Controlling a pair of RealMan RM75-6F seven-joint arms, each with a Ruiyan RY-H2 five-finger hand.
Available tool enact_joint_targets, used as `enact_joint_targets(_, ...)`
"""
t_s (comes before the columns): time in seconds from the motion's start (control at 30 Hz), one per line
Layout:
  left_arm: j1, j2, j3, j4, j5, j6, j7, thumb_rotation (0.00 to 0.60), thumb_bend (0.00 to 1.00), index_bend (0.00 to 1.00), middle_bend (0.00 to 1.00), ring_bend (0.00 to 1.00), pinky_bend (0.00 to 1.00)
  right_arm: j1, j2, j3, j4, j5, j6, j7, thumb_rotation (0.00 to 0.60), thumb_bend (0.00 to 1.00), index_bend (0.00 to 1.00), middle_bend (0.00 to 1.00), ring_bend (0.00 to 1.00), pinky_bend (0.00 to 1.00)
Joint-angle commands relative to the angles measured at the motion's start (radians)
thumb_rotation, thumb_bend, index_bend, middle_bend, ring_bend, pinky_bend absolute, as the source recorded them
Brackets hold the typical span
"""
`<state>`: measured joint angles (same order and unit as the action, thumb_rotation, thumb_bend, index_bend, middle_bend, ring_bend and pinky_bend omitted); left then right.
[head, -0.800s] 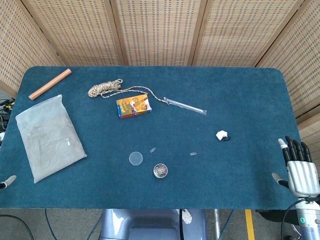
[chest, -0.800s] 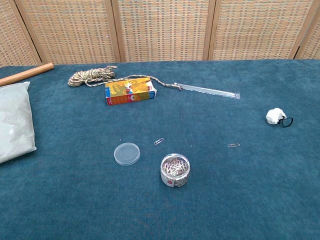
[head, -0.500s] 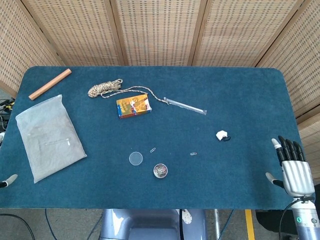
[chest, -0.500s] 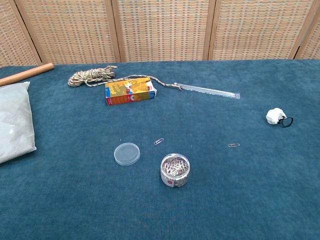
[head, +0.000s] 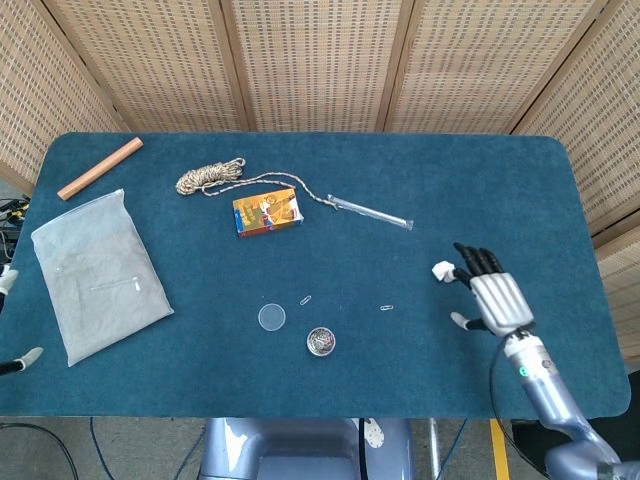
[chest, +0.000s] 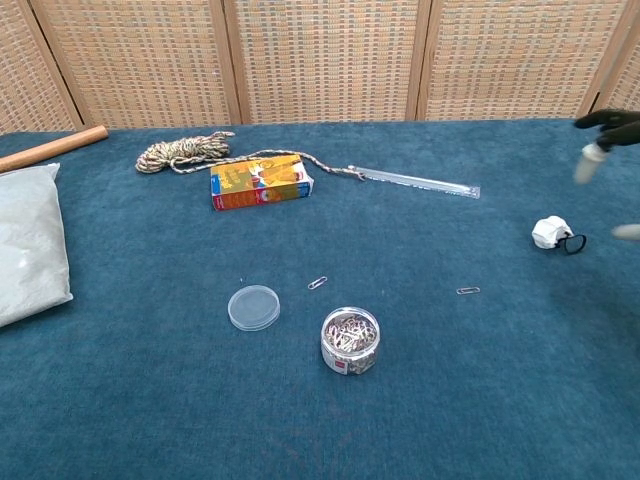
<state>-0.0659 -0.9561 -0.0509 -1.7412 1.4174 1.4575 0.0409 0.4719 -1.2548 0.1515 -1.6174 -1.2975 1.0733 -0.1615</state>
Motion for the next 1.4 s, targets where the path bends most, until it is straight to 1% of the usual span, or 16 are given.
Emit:
enact_joint_targets(0.03, -0.007, -0.006, -0.003, 0.004, -0.011, -0.013, 0.009, 0.600, 0.00, 0.00, 0.00, 0.00, 0.00, 0.074, -0.100, 0.039, 0.033, 0.098, -0.075, -0.107, 0.600, 0.27, 0.39, 0.00, 0.00, 0.00)
enact_joint_targets(0.17, -0.013, -0.012, -0.002, 0.008, -0.019, -0.027, 0.023, 0.600, 0.00, 0.00, 0.00, 0.00, 0.00, 0.107, -0.170, 0.044, 0.073, 0.171, -0.096, -0.177, 0.600, 0.32, 0.42, 0.00, 0.00, 0.00)
enact_joint_targets(0.27, -0.017, -0.019, 0.001, 0.012, -0.019, -0.034, 0.033, 0.600, 0.00, 0.00, 0.00, 0.00, 0.00, 0.126, -0.225, 0.033, 0.118, 0.214, -0.112, -0.218, 0.600, 0.34, 0.45, 0.00, 0.00, 0.00)
enact_joint_targets(0.5, -0.022, -0.027, 0.009, 0.013, -0.009, -0.042, 0.047, 0.600, 0.00, 0.00, 0.00, 0.00, 0.00, 0.140, -0.299, 0.008, 0.201, 0.254, -0.131, -0.241, 0.600, 0.35, 0.46, 0.00, 0.00, 0.00)
enact_joint_targets(0.63, -0.024, -0.032, 0.012, 0.011, -0.006, -0.045, 0.059, 0.600, 0.00, 0.00, 0.00, 0.00, 0.00, 0.142, -0.318, 0.000, 0.216, 0.254, -0.135, -0.232, 0.600, 0.36, 0.46, 0.00, 0.00, 0.00)
enact_joint_targets(0.8, -0.024, -0.037, 0.014, 0.009, -0.006, -0.044, 0.077, 0.600, 0.00, 0.00, 0.00, 0.00, 0.00, 0.151, -0.341, -0.001, 0.234, 0.268, -0.150, -0.226, 0.600, 0.40, 0.47, 0.00, 0.00, 0.00)
enact_joint_targets(1.2, -0.027, -0.040, 0.016, 0.012, -0.007, -0.047, 0.080, 0.600, 0.00, 0.00, 0.00, 0.00, 0.00, 0.172, -0.395, 0.006, 0.282, 0.285, -0.152, -0.232, 0.600, 0.40, 0.47, 0.00, 0.00, 0.00)
enact_joint_targets(1.4, -0.026, -0.039, 0.015, 0.014, -0.011, -0.047, 0.076, 0.600, 0.00, 0.00, 0.00, 0.00, 0.00, 0.177, -0.415, -0.003, 0.296, 0.278, -0.150, -0.240, 0.600, 0.40, 0.47, 0.00, 0.00, 0.00)
